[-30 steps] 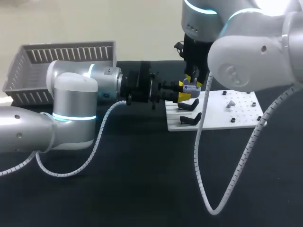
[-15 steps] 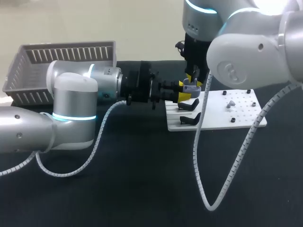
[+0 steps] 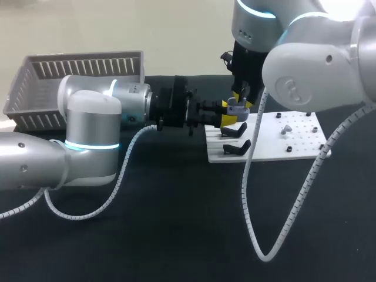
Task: Pick up each earbud case from the left stands, insert the matching earbuds, close the lid, and place the case in the box.
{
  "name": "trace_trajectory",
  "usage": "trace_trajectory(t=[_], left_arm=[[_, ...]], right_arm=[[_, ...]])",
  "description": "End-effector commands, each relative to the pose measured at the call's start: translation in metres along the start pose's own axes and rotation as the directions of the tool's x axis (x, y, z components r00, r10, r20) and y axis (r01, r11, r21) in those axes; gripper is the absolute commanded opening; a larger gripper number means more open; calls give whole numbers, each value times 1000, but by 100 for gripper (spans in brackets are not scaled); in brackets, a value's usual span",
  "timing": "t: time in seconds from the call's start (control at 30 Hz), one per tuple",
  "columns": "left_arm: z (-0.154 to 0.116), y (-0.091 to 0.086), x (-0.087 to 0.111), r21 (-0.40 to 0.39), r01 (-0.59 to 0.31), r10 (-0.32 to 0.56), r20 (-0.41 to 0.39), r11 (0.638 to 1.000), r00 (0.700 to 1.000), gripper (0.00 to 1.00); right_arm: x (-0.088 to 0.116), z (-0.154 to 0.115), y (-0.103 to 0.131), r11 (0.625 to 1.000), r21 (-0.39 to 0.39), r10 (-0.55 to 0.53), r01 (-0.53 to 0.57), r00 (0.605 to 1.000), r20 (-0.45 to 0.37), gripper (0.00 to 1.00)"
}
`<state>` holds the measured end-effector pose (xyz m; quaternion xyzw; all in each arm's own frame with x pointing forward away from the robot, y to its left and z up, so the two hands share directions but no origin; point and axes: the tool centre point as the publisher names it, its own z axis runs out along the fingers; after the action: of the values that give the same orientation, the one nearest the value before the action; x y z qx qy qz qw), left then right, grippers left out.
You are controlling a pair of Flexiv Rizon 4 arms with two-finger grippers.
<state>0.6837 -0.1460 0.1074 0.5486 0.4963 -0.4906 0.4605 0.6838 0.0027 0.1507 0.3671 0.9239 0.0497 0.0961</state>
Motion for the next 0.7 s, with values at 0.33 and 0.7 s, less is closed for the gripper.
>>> trace_trajectory(t=[0.33, 0.7], left_arm=[[0, 1, 0, 3, 0, 0, -1, 1000, 1000, 0], [0, 1, 0, 3, 0, 0, -1, 1000, 1000, 0]], right_arm=[[-2, 6, -1, 1000, 2, 3, -3, 1000, -10, 31], [7, -7, -17, 997, -78, -29, 25, 999, -41, 96]])
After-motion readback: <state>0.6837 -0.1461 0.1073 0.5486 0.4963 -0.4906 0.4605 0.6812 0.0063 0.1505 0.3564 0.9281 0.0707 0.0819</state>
